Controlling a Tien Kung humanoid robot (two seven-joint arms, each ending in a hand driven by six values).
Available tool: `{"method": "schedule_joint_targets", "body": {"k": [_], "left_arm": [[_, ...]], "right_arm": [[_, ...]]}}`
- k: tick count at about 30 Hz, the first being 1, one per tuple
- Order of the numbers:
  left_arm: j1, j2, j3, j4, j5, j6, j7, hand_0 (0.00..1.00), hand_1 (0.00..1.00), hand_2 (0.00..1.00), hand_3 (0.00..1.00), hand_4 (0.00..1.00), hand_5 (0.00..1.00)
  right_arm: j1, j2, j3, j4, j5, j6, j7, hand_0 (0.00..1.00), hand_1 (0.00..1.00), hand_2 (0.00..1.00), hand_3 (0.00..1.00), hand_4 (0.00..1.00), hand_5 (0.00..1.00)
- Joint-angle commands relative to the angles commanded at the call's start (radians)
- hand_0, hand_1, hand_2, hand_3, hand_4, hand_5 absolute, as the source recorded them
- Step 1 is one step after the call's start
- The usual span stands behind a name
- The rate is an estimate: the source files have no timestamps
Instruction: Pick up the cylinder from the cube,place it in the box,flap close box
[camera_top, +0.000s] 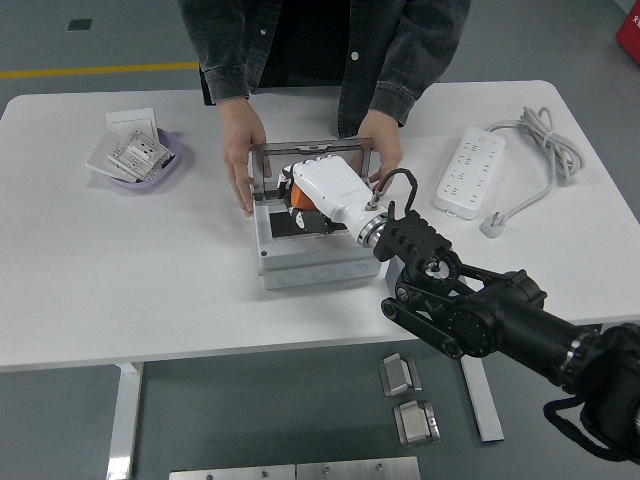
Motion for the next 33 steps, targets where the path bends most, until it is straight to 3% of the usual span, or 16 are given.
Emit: {"method": "schedule_joint_targets", "body": {"k": [1, 6, 7, 9, 15, 20, 26, 30, 33], "left_arm": [[0.0, 0.0, 0.001, 0.0, -0.001, 0.0, -0.001, 0.649, 0.645, 0.534, 0.661, 0.694, 0.336], [0.0, -0.001, 0.008, 0.0, -0.005, -0.001, -0.003, 0.649, 0.645, 0.534, 0.661, 0.694, 0.336], [-0.001, -0.001, 0.009, 0.0, -0.005, -0.001, -0.003, 0.649, 0.645, 0.533, 0.66, 0.694, 0.336], [-0.001, -0.001, 0.01, 0.0, -0.006, -0.001, -0.004, 0.649, 0.645, 0.533, 0.66, 0.694, 0.336], [0.001, -0.003, 0.013, 0.0, -0.007, -0.001, -0.005, 0.649, 0.645, 0.533, 0.66, 0.693, 0.333], [0.006, -0.007, 0.009, 0.0, -0.006, -0.001, -0.004, 0.649, 0.645, 0.533, 0.66, 0.692, 0.33], [0.012, -0.011, -0.002, 0.0, 0.002, 0.0, 0.001, 0.649, 0.644, 0.532, 0.66, 0.693, 0.33], [0.014, -0.01, -0.008, 0.0, 0.008, 0.0, 0.004, 0.649, 0.644, 0.532, 0.66, 0.693, 0.33], [0.014, -0.008, -0.01, 0.0, 0.009, 0.0, 0.005, 0.649, 0.644, 0.53, 0.659, 0.693, 0.33]], "right_arm": [[0.0, -0.001, 0.001, 0.001, -0.019, 0.0, -0.004, 0.553, 0.537, 0.629, 0.608, 0.815, 0.082], [0.0, -0.003, 0.005, 0.007, -0.082, 0.002, -0.011, 0.553, 0.537, 0.629, 0.608, 0.815, 0.082], [-0.001, -0.004, 0.006, 0.008, -0.086, 0.001, -0.01, 0.579, 0.55, 0.638, 0.638, 0.866, 0.12], [-0.003, -0.005, 0.006, 0.008, -0.086, 0.0, -0.01, 0.579, 0.55, 0.638, 0.638, 0.866, 0.12], [-0.021, -0.023, 0.002, 0.031, -0.008, -0.02, 0.003, 0.616, 0.578, 0.649, 0.655, 0.902, 0.168], [-0.074, -0.084, 0.002, 0.128, 0.152, -0.059, 0.057, 0.624, 0.578, 0.651, 0.655, 0.89, 0.168], [-0.116, -0.159, 0.023, 0.266, 0.348, -0.069, 0.093, 0.621, 0.572, 0.652, 0.655, 0.889, 0.179], [-0.098, -0.17, 0.056, 0.336, 0.428, -0.062, 0.081, 0.621, 0.572, 0.652, 0.655, 0.889, 0.179], [-0.062, -0.163, 0.082, 0.341, 0.437, -0.053, 0.065, 0.616, 0.572, 0.654, 0.656, 0.893, 0.204]]}}
